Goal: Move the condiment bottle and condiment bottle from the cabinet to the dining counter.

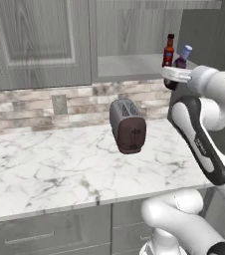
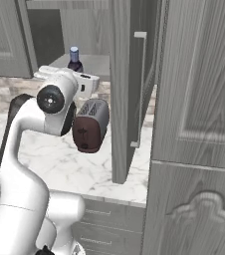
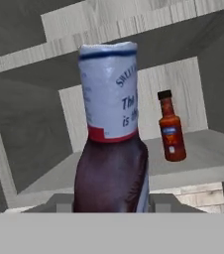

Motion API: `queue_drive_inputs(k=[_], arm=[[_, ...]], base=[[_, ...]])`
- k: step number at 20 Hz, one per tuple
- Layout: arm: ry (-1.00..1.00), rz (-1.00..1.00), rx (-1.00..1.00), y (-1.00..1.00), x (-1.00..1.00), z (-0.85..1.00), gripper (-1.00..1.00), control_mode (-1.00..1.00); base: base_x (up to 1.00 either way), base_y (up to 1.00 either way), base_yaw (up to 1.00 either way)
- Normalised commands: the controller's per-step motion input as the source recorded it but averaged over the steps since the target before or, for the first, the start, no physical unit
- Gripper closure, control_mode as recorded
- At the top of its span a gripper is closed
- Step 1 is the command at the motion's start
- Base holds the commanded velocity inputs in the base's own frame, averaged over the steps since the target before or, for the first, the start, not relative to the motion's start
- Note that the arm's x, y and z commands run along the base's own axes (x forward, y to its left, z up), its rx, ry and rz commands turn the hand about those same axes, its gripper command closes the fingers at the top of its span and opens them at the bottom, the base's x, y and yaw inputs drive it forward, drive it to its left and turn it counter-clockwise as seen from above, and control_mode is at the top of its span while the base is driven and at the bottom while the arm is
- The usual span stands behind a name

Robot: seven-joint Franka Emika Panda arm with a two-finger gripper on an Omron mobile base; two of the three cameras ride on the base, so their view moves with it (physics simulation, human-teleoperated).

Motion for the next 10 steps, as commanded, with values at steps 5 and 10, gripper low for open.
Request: queue_drive_inputs(k=[5,10], arm=[[0.02,0.17,-0.18,0.2,-0.3,0.02,1.0,-1.0],[0.0,0.01,-0.15,0.23,-0.3,0.0,1.0,-1.0]], base=[[0.0,0.0,0.0],[0.0,0.0,0.0]])
